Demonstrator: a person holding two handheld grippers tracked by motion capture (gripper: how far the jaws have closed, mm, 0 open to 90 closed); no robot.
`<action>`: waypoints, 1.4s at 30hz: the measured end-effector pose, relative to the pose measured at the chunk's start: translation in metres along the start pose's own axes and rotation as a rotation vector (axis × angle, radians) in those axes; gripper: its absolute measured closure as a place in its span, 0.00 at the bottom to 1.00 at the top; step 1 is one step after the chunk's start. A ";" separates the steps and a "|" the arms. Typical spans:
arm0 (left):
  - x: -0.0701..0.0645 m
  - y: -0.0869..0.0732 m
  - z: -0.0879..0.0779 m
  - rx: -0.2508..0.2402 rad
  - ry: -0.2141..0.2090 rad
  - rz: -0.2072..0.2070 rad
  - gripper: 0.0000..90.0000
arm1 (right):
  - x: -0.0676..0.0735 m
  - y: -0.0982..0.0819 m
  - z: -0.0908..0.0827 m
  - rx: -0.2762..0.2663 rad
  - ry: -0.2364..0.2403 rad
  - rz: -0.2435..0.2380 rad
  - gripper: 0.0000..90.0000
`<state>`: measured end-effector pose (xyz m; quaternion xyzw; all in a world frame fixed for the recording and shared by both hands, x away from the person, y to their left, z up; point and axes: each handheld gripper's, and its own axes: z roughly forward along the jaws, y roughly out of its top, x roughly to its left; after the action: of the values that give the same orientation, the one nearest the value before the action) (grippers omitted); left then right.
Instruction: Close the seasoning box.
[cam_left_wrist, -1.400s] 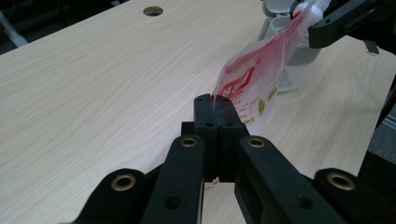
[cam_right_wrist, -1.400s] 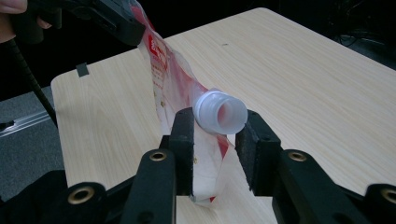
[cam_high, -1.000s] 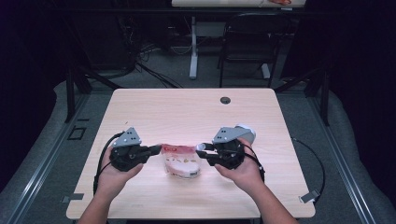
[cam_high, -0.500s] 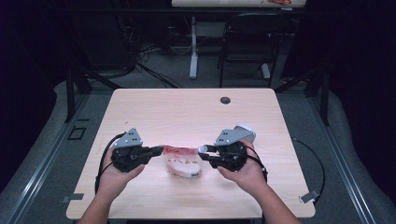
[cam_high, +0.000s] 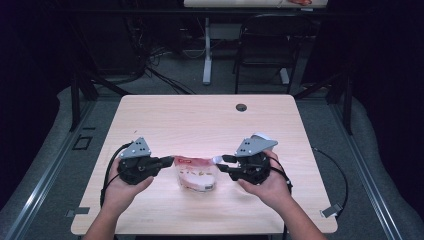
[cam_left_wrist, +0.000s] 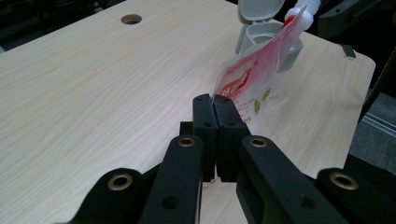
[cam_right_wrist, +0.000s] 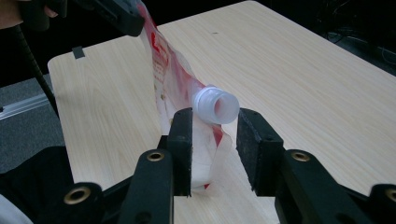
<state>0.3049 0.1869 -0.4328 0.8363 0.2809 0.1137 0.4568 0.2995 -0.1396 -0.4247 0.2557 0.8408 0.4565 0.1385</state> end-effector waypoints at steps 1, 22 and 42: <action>0.000 0.000 0.000 0.000 -0.001 0.000 0.99 | 0.000 0.000 -0.001 0.000 -0.003 0.002 0.74; 0.000 -0.001 -0.001 -0.004 0.002 -0.003 0.95 | 0.001 0.017 -0.012 -0.009 -0.029 -0.006 0.76; 0.004 0.000 -0.011 -0.029 0.008 -0.021 0.88 | 0.009 0.039 -0.003 -0.007 -0.021 -0.052 0.78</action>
<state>0.3033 0.1968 -0.4275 0.8263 0.2899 0.1161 0.4688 0.3028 -0.1193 -0.3902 0.2383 0.8441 0.4528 0.1601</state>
